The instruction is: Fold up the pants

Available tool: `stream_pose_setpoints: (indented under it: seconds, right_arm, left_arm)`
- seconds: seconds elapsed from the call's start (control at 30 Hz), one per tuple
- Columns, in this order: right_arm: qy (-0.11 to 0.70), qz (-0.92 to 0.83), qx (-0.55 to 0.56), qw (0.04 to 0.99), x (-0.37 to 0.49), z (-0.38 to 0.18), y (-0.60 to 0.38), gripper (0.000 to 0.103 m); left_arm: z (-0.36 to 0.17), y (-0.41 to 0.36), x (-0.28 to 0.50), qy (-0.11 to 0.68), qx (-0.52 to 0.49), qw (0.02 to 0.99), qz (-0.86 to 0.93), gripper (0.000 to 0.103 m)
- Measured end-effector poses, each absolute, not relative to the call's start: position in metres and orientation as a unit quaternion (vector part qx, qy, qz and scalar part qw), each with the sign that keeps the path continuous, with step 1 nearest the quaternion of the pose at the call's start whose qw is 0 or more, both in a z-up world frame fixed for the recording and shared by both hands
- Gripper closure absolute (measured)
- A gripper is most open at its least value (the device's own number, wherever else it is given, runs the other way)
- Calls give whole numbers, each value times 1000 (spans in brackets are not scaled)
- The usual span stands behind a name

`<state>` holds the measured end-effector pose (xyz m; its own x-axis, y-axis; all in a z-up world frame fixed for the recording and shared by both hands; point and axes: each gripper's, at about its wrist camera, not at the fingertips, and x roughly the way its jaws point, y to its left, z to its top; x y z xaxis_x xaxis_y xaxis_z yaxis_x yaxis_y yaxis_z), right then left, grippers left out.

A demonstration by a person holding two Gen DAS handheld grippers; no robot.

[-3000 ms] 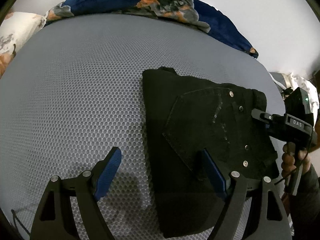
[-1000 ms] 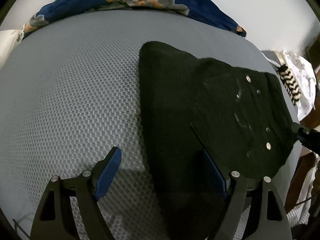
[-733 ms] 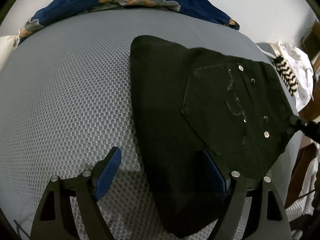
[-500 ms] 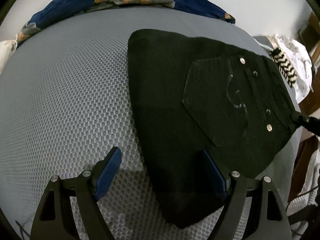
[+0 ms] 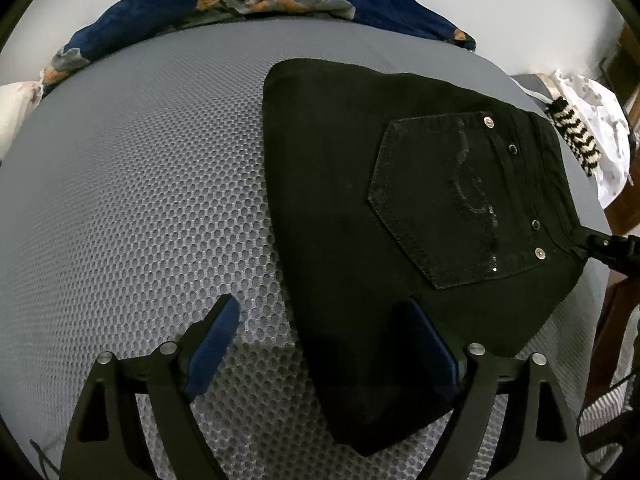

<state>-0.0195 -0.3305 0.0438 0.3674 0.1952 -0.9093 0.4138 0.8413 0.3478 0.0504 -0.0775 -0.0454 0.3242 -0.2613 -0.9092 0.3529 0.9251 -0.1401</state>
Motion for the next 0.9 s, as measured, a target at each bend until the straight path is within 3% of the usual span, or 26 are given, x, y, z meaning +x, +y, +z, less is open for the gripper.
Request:
stream_pose_setpoints:
  seconds: [0.6, 0.9]
  right_arm:
    - [585, -65, 215, 780, 5, 45, -334, 58]
    - [582, -27, 233, 779, 13, 40, -343, 57]
  left_arm:
    - [-35, -70, 55, 552, 34, 814, -178, 16]
    - [-32, -40, 74, 568, -70, 796, -194, 16]
